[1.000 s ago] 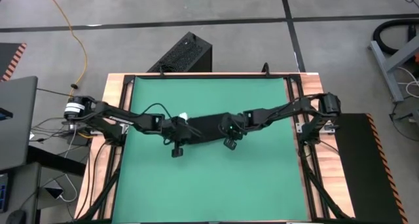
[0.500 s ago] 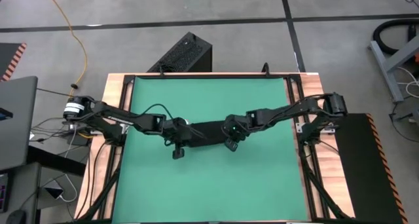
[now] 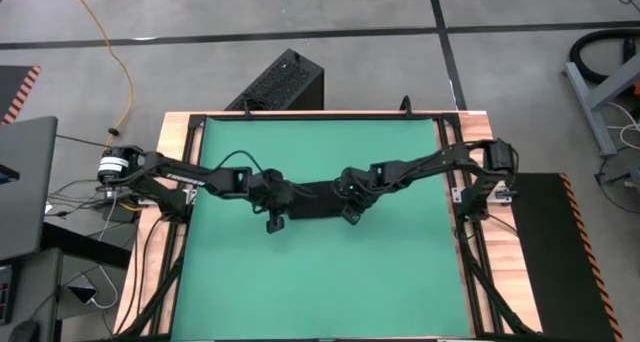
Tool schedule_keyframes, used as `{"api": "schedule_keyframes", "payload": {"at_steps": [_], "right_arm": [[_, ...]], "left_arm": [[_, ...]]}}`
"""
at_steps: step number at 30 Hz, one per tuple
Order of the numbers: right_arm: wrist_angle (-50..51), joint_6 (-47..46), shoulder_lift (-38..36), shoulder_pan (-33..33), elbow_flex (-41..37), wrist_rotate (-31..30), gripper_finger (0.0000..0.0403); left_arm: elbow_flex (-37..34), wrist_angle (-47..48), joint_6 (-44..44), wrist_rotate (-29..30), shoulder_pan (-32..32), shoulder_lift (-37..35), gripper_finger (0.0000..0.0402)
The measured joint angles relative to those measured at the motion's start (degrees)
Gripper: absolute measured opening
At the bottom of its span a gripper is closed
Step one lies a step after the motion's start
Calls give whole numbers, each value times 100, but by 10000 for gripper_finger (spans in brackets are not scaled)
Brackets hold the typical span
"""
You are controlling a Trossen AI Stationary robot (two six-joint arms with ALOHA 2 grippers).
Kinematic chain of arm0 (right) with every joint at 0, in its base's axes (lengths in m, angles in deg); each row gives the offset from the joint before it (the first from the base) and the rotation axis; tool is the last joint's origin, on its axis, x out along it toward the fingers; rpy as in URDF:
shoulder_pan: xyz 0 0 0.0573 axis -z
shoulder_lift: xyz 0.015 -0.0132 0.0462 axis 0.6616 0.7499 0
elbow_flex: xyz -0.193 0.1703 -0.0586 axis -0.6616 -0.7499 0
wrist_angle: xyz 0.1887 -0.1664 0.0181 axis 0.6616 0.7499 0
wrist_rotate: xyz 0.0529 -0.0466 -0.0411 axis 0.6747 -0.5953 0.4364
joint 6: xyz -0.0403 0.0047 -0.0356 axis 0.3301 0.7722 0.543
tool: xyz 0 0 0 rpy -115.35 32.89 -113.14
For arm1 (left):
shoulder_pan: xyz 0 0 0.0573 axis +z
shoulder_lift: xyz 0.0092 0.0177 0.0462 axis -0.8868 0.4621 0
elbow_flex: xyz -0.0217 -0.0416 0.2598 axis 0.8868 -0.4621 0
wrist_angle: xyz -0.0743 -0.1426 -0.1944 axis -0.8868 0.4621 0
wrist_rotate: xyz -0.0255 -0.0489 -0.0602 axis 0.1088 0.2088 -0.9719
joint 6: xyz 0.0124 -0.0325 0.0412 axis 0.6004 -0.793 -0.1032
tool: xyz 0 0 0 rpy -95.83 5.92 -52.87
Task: Roll towel
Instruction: Roll the black towel
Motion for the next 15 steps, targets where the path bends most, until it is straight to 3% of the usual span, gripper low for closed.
{"api": "schedule_keyframes", "payload": {"at_steps": [4,7,15], "right_arm": [[-137,58,281,3,21,3,17],[-251,93,379,3,24,19,17],[-240,95,374,3,13,-17,17]], "left_arm": [[-316,-329,-104,67,33,0,0],[-483,-423,-130,434,42,0,0],[-552,-462,-40,815,59,13,0]]}}
